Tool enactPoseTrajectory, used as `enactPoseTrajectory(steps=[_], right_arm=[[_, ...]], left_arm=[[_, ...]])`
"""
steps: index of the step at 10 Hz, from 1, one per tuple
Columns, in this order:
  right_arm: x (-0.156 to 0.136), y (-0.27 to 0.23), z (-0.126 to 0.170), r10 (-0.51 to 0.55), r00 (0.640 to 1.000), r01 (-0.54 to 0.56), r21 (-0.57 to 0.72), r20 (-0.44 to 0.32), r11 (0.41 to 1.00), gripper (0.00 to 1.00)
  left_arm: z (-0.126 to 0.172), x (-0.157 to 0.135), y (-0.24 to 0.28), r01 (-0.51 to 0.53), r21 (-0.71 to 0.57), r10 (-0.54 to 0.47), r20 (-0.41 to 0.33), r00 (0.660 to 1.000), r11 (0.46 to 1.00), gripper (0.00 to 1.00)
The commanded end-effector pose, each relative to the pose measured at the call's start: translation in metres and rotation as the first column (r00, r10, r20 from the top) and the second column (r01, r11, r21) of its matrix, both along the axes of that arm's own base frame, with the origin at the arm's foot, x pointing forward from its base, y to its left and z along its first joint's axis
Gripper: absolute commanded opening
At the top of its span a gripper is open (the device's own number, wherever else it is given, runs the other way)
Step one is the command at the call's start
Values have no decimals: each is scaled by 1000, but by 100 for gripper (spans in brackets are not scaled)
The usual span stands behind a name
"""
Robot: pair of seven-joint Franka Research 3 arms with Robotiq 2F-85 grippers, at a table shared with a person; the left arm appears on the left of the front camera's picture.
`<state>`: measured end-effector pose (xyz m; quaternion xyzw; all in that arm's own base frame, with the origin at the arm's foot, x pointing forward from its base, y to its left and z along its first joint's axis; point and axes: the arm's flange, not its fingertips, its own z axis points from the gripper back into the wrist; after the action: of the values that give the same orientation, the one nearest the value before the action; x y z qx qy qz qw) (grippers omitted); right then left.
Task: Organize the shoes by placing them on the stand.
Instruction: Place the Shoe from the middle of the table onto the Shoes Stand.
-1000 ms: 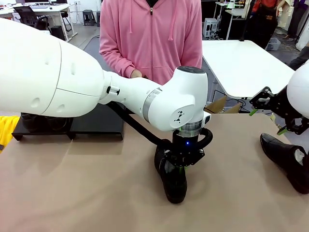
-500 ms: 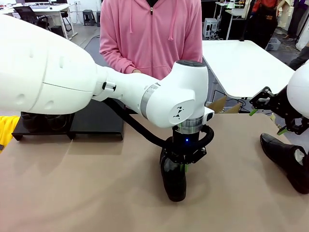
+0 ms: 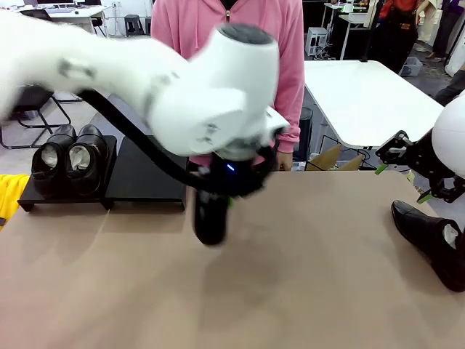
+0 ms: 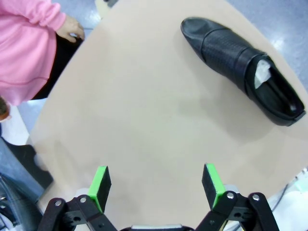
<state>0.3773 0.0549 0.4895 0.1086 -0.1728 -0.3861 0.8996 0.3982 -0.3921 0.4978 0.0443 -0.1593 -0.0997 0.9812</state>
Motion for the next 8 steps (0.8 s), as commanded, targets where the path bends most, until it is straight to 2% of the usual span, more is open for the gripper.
enactPoseTrajectory(steps=[1, 4, 6, 8], right_arm=[[0, 0, 0, 4, 1000, -5, 4, 14, 1000, 100], [0, 0, 0, 4, 1000, -5, 4, 14, 1000, 100], [0, 0, 0, 4, 1000, -5, 4, 14, 1000, 100], [0, 0, 0, 4, 1000, -5, 4, 14, 1000, 100]], left_arm=[[26, 9, 67, -45, 46, 34, 208, 977, 998, 0], [35, 58, 141, -35, 72, 18, 224, 974, 997, 0], [20, 99, 184, 5, 47, -13, 184, 983, 999, 0], [0, 119, 211, 3, -1, -3, 193, 981, 1000, 0]])
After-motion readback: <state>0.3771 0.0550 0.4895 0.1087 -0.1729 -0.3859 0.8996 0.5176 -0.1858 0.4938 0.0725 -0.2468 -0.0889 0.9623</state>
